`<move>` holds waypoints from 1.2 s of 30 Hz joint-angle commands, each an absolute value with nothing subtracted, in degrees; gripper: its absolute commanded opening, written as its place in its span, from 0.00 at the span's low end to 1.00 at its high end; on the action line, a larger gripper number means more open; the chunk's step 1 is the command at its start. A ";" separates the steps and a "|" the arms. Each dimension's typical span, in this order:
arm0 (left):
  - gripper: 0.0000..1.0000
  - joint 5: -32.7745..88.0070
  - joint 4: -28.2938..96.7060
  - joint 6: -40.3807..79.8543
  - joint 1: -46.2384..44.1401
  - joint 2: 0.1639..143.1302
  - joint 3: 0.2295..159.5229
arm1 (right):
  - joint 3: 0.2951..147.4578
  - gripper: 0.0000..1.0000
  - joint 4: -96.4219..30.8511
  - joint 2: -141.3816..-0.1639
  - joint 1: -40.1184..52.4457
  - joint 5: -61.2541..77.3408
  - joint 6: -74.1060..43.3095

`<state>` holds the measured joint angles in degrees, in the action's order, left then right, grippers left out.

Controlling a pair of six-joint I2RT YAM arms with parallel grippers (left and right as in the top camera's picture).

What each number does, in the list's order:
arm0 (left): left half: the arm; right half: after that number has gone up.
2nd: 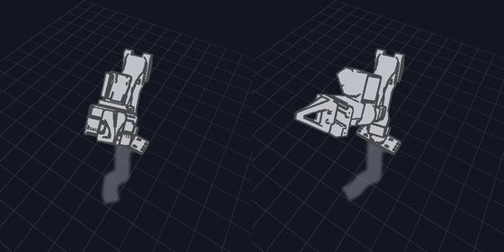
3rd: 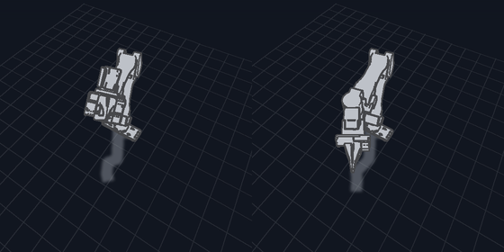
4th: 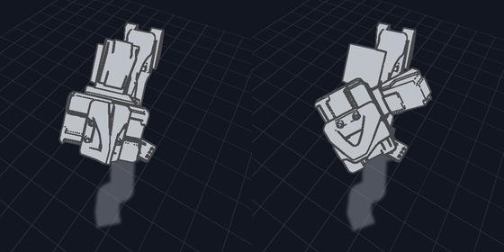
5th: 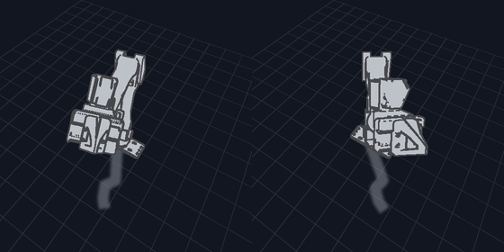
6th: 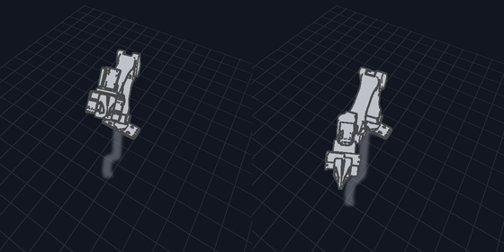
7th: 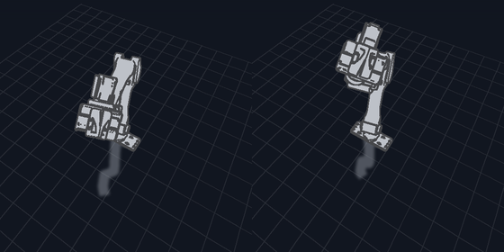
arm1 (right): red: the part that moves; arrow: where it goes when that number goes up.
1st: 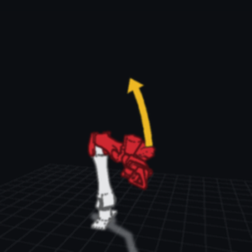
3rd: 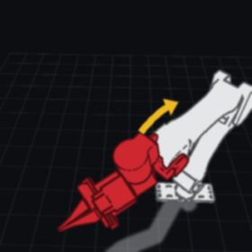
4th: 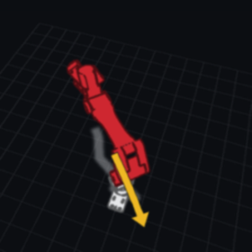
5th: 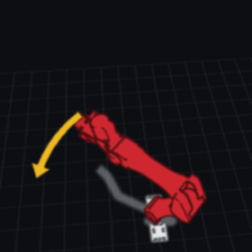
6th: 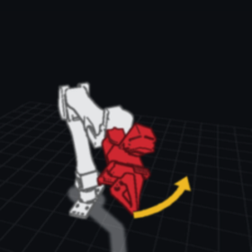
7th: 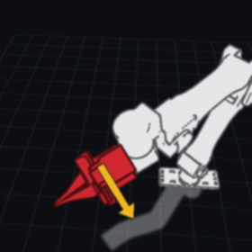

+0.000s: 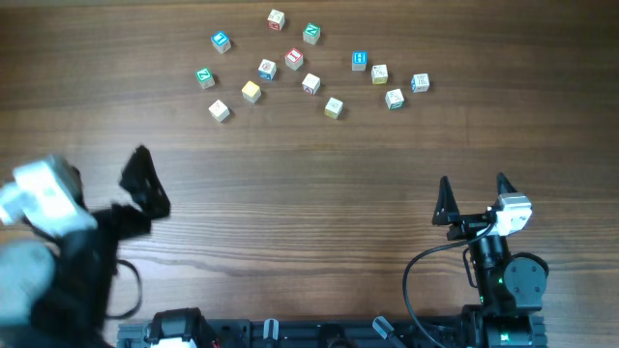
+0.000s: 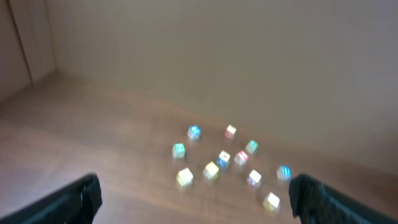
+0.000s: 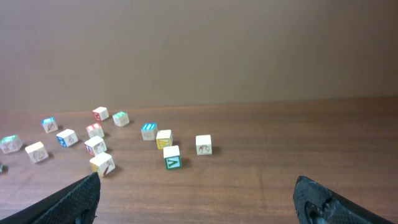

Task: Form a horizontal line
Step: 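Raise the left arm and move its gripper over the block cluster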

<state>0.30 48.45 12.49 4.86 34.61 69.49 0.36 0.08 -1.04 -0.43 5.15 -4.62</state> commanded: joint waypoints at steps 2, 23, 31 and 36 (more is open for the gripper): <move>1.00 3.62 61.84 10.22 4.64 62.17 101.75 | 0.30 1.00 0.38 -0.54 -0.19 5.89 -4.05; 1.00 10.90 77.36 11.38 4.60 113.25 135.66 | 0.30 1.00 0.38 -0.54 -0.19 5.89 -4.08; 0.75 10.90 75.90 11.38 4.60 113.27 135.52 | 0.30 1.00 0.38 -0.54 -0.19 5.89 -4.05; 0.04 10.90 75.88 11.38 4.60 113.27 132.81 | 0.30 1.00 0.38 -0.54 -0.19 5.89 -4.03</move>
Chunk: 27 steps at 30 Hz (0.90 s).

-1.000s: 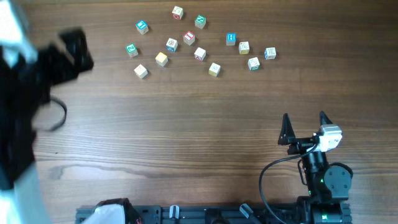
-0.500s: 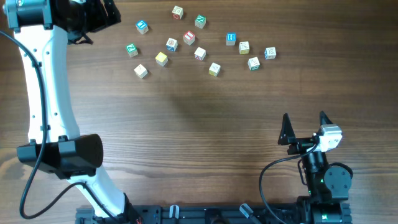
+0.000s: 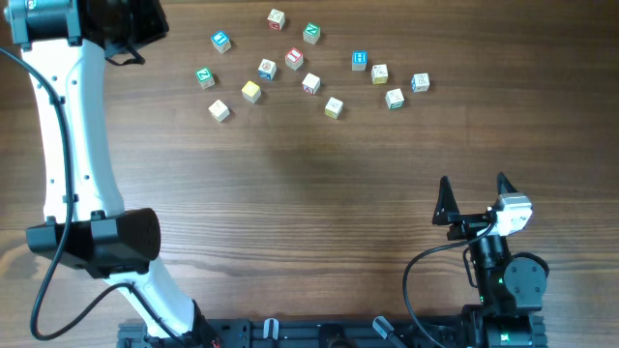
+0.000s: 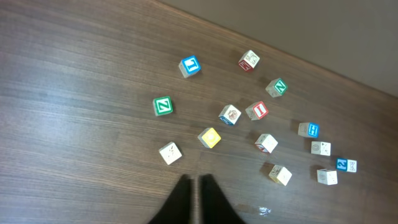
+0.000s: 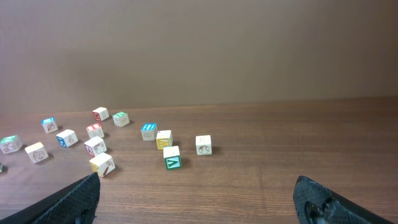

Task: Form a horizontal line
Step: 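Raise the left arm and move its gripper over the block cluster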

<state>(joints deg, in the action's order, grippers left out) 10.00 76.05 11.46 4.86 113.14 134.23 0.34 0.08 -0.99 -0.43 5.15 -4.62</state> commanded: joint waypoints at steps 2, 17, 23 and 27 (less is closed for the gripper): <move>0.05 10.90 75.83 11.44 4.60 113.27 130.47 | 0.30 1.00 0.38 -0.54 -0.19 5.89 -4.08; 0.04 10.90 71.92 17.17 4.60 113.27 114.96 | 0.30 1.00 0.38 -0.54 -0.19 5.89 -4.08; 0.04 10.87 70.48 17.17 2.50 113.27 114.21 | 0.30 1.00 0.38 -0.54 -0.19 5.89 -4.08; 0.04 9.58 64.95 17.63 -0.82 113.27 114.21 | 0.30 1.00 0.38 -0.54 -0.19 5.89 -4.05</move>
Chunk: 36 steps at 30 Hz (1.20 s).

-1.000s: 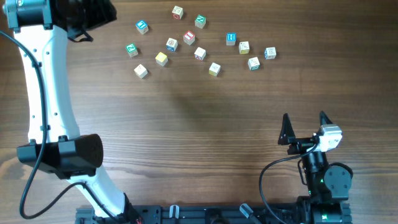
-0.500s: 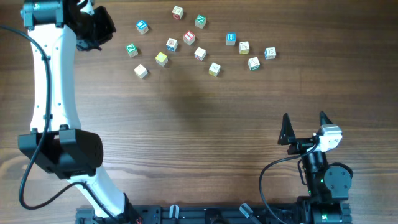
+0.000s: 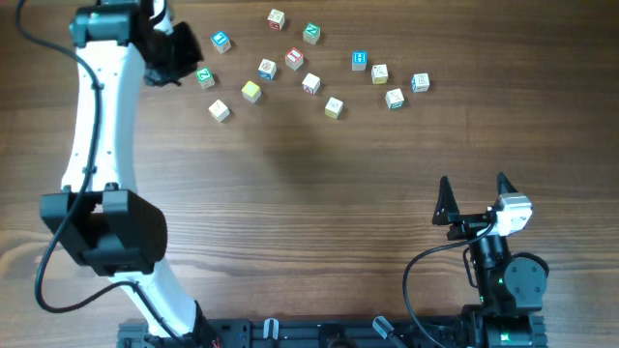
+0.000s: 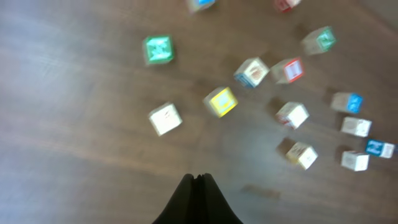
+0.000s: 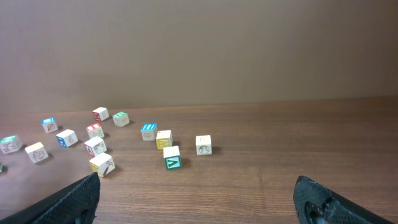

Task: Form a horizontal line
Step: 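Raise the left arm and move its gripper over the block cluster, then lower the left gripper and grasp the green-lettered block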

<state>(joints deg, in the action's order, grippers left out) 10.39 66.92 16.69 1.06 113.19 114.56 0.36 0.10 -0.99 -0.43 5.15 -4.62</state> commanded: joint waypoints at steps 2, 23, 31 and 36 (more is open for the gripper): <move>0.04 6.98 64.01 20.23 -1.93 113.27 114.21 | 0.30 1.00 0.38 -0.54 -0.19 5.89 -4.05; 0.16 5.72 61.34 22.96 -9.91 123.15 114.19 | 0.30 1.00 0.38 -0.54 -0.19 5.89 -4.08; 0.37 4.95 56.71 22.96 -9.91 123.17 114.21 | 0.30 1.00 0.38 -0.54 -0.19 5.89 -4.10; 0.56 2.26 55.11 22.96 -9.91 123.98 114.19 | 0.30 1.00 0.38 -0.54 -0.19 5.89 -4.08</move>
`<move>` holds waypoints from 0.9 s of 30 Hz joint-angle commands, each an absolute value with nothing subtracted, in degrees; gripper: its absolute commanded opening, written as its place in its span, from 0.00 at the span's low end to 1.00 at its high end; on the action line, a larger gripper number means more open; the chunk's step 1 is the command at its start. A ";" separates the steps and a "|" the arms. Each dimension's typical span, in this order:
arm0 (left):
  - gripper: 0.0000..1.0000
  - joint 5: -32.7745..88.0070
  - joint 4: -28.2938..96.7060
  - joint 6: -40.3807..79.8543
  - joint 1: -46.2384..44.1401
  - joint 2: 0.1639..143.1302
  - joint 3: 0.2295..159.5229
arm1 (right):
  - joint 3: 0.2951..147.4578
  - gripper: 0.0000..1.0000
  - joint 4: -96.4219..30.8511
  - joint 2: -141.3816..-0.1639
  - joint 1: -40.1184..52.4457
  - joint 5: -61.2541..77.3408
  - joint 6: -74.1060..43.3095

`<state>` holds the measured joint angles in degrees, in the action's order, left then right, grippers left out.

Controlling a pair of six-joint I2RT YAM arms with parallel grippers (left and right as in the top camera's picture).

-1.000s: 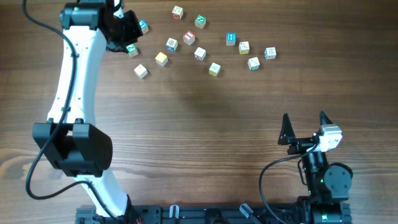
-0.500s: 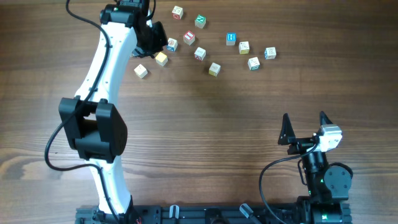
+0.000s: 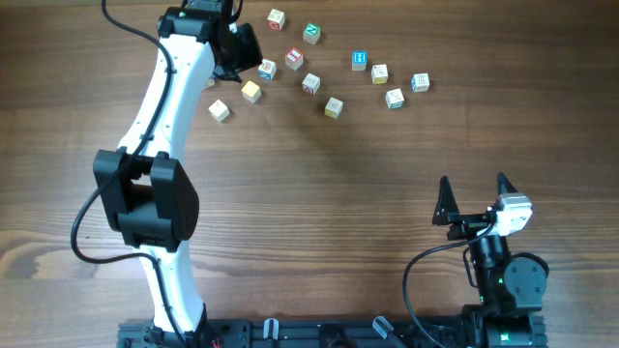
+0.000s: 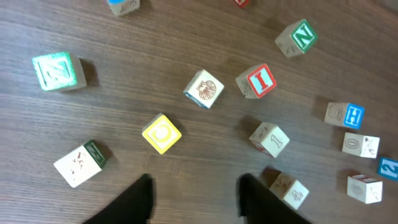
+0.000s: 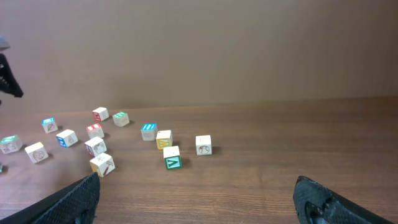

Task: Form a horizontal line
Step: 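Lower the left gripper and grasp the green-lettered block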

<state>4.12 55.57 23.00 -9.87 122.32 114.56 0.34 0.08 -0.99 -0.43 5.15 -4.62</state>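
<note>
Several small lettered cubes lie scattered across the far part of the wooden table (image 3: 319, 213). My left gripper (image 3: 234, 48) hovers open over the cluster's left part, holding nothing. In the left wrist view its gripper (image 4: 196, 200) spans bare wood just below a yellow cube (image 4: 161, 133). A white cube with a green side (image 4: 79, 163) lies to the left and a shell cube (image 4: 204, 89) further up. A red I cube (image 4: 256, 81) and a green N cube (image 4: 297, 36) lie beyond. My right gripper (image 3: 474, 198) rests open near the front right, far from the cubes.
The left arm's white links (image 3: 160, 116) stretch from the front edge up over the table's left half and hide some cubes at the cluster's left. From the right wrist view the cubes (image 5: 171, 157) sit well ahead, before a plain wall.
My left gripper has gone from shut to open. It has shifted right, from the cluster's left edge to above the yellow cube area, and sits closer to the cubes. No cube moved.
My left gripper was open and blurred at the near left of the table. Then it was shut at the far left corner, looking down on the cubes. Then it was shut by the cluster's left edge. Now it is open over the cluster. The right arm stayed still.
</note>
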 commanded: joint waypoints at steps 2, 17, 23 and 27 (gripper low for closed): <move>0.61 2.26 54.78 22.96 -9.91 124.95 114.21 | 0.30 1.00 0.38 -0.54 -0.19 5.89 -4.08; 0.86 2.24 49.08 22.94 -9.89 133.29 114.21 | 0.30 1.00 0.38 -0.54 -0.19 5.89 -4.08; 0.92 -6.66 43.92 22.96 -8.56 134.17 114.21 | 0.30 1.00 0.36 -0.54 -0.19 5.89 -4.08; 0.93 -7.16 43.46 22.96 -5.13 134.17 114.21 | 0.30 1.00 0.38 -0.54 -0.19 5.89 -4.05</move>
<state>-4.32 43.81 23.09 -8.08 133.93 114.34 0.34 0.08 -0.99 -0.43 5.15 -4.62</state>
